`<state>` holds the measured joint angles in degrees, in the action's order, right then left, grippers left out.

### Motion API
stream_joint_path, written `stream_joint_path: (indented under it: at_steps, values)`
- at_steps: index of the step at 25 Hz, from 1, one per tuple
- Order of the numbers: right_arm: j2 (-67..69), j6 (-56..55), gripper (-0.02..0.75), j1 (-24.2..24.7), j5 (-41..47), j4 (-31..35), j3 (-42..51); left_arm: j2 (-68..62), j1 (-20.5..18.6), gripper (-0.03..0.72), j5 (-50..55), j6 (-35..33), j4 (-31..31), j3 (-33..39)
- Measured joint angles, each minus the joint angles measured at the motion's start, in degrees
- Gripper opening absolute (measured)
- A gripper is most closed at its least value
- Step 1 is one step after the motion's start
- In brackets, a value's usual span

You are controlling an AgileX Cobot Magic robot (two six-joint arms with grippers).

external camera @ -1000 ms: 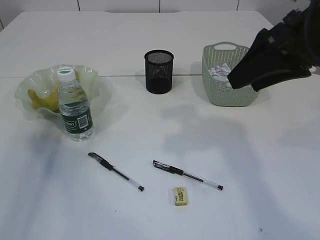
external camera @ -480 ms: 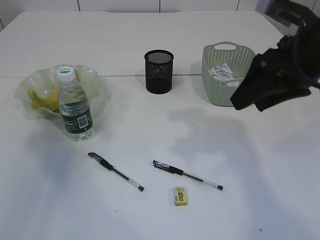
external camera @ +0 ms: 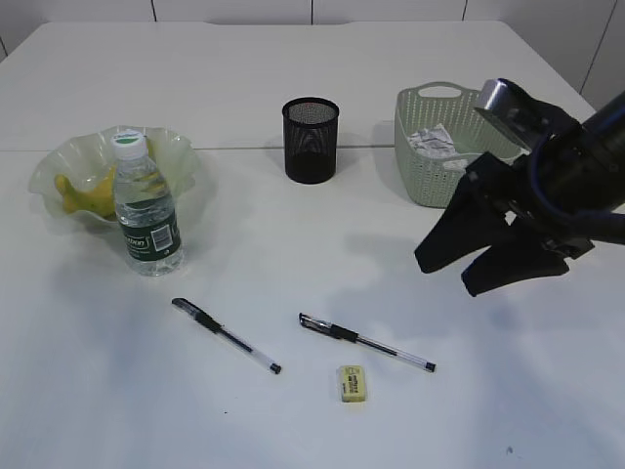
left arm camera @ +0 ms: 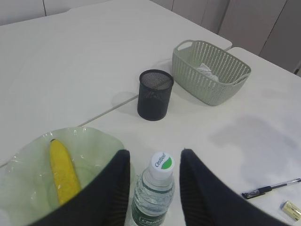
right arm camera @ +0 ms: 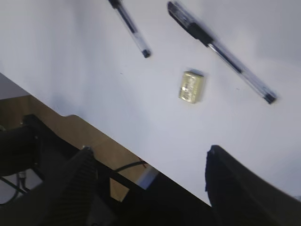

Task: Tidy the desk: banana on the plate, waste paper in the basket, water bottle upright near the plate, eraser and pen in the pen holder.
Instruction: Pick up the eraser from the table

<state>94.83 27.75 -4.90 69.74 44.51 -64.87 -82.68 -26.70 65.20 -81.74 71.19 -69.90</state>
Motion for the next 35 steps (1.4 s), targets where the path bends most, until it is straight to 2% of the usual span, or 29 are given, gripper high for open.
stream_joint_path:
  at_steps: [7,11,13,17,24,30,32,35]
  values:
    - [0.1,2.1,0.532,0.0,-0.6,8.3,0.2,0.0,0.0,0.244,0.9,0.4,0.0,0.0]
    - [0.1,4.0,0.532,0.0,-0.6,9.5,0.2,0.0,0.0,0.244,1.3,0.5,0.0,0.0]
    - [0.1,4.0,0.532,-0.1,-0.6,8.0,0.2,0.0,0.0,0.239,1.3,0.5,0.0,0.0]
    - [0.0,-1.6,0.532,-3.8,-4.1,-3.5,0.2,0.0,0.0,0.236,1.3,0.5,-0.2,0.0]
    - [-0.8,-16.2,0.530,-17.5,-10.0,-21.3,-0.7,0.0,0.0,0.235,1.4,0.6,-0.9,0.0]
    - [-0.9,-32.4,0.519,-23.0,-11.7,-38.8,-1.3,0.0,0.0,0.234,1.5,1.2,-2.4,0.0]
    - [-0.1,-36.9,0.519,-24.0,-11.6,-42.4,-1.3,0.0,0.0,0.233,1.5,1.4,-2.4,0.0]
    - [1.8,-39.7,0.519,-25.0,-11.6,-43.2,-1.3,0.0,0.0,0.233,1.5,1.8,-2.5,0.0]
